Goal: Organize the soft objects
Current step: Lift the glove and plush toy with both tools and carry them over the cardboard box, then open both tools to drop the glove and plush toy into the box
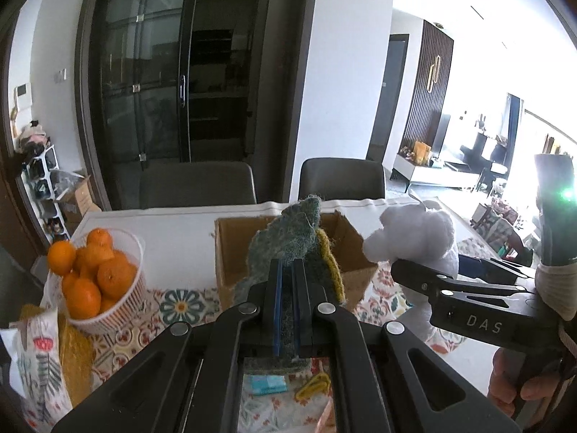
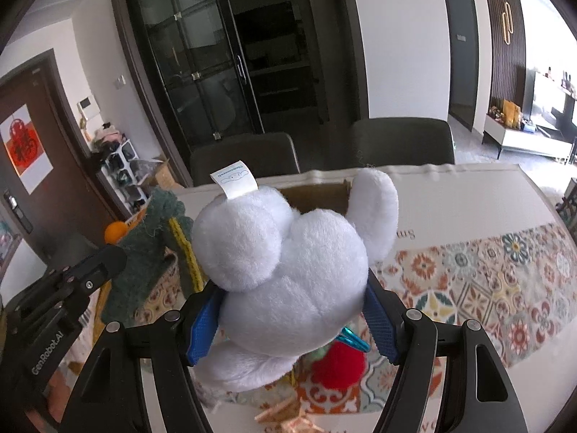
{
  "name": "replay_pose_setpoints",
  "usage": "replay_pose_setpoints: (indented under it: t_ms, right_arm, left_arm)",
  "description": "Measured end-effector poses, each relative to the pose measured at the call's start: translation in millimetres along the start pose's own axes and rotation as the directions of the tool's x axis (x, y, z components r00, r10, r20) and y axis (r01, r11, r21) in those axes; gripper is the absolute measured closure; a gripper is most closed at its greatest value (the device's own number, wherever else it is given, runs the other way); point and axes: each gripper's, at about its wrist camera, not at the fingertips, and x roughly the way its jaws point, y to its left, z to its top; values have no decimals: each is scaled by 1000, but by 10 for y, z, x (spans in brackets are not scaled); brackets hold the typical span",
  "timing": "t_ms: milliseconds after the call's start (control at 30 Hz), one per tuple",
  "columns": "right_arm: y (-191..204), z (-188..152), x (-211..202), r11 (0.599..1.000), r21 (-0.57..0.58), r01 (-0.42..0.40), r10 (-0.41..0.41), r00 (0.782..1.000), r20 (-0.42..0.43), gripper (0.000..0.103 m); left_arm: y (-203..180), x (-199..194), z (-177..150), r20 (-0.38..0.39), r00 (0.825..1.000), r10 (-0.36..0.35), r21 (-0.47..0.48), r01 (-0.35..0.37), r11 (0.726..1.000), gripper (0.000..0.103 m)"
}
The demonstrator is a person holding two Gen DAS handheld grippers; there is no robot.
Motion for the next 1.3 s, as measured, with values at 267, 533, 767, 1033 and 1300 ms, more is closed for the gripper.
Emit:
replay_pose_setpoints:
  t_ms: [267, 533, 767, 1033, 1300]
  right_arm:
    - [-56, 348, 246, 1000, -22, -2, 1, 1000, -3, 32]
    - [-137, 627, 760, 999, -26, -39, 37, 996, -84, 31]
    - [-235, 708, 1273, 997, -15, -78, 74, 982, -171, 31]
    - [-388, 686, 1732, 997, 2, -72, 71, 965, -253, 31]
    - [-437, 674, 2057, 995, 27, -96, 99, 939, -328, 27]
  left_arm:
    - [46, 318, 320, -9, 1000, 5, 1, -5, 1000, 96]
    - [146, 720, 519, -50, 999, 15, -19, -16, 1000, 96]
    - [265, 1100, 609, -108, 994, 8, -48, -13, 999, 96]
    - [367, 1574, 588, -205, 979, -15, -86, -3, 996, 96]
    - [385, 1906, 531, -282, 959, -28, -104, -2, 995, 86]
